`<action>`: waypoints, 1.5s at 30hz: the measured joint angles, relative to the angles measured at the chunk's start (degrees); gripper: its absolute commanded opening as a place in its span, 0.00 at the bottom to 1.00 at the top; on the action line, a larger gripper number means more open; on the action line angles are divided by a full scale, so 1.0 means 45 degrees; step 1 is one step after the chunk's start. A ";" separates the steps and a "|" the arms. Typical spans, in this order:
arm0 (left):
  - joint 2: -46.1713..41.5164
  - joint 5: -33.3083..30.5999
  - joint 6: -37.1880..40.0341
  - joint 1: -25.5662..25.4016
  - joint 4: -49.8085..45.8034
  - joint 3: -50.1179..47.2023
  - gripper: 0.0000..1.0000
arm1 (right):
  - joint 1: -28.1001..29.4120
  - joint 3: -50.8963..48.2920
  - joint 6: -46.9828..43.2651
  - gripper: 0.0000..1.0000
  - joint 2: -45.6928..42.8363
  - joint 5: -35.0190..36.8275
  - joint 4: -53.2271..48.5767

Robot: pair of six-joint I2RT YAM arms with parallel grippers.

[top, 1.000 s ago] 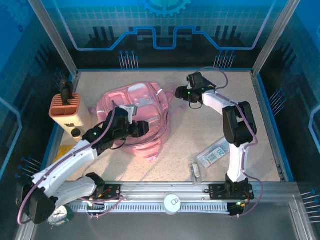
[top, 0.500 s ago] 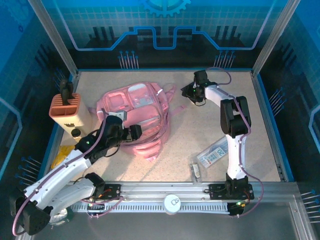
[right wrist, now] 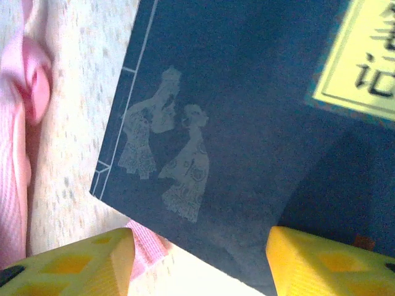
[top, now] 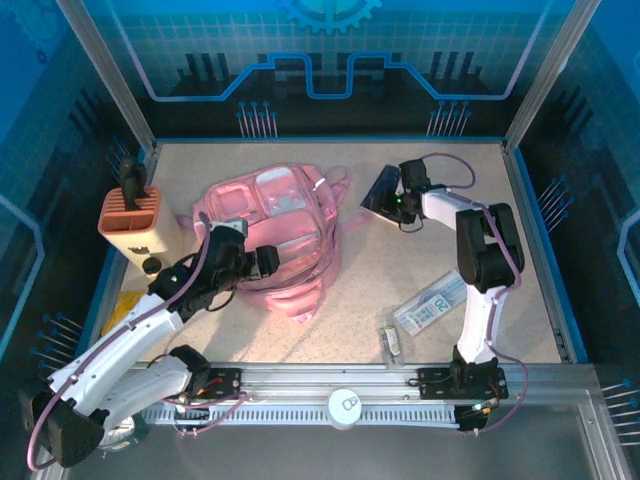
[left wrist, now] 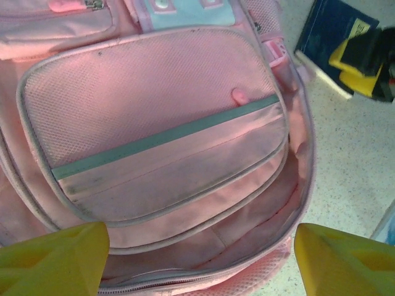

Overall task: Pack the student bag
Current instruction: Move the book to the center of the table, then rotate the book at the center of the table.

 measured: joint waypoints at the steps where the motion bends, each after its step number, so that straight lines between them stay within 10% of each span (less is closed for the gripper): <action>1: 0.0087 0.0000 -0.0015 0.0010 -0.0039 0.0204 0.80 | -0.0024 -0.0617 -0.0010 0.60 -0.0427 -0.0073 0.0087; 10: 0.0398 0.0442 -0.0204 0.0034 0.0311 0.0709 0.82 | 0.0083 -0.3915 -0.0053 0.59 -0.2977 -0.0894 0.0335; 31: 0.3793 0.2589 -0.0831 0.0029 0.3249 0.1122 0.81 | 0.1481 -0.0767 -0.0141 0.56 -0.1243 -0.0792 -0.1370; 45: 0.4415 0.2594 -0.1447 -0.0986 0.4250 0.1161 0.82 | 0.1807 -0.3662 0.0199 0.55 -0.3385 -0.0884 -0.1666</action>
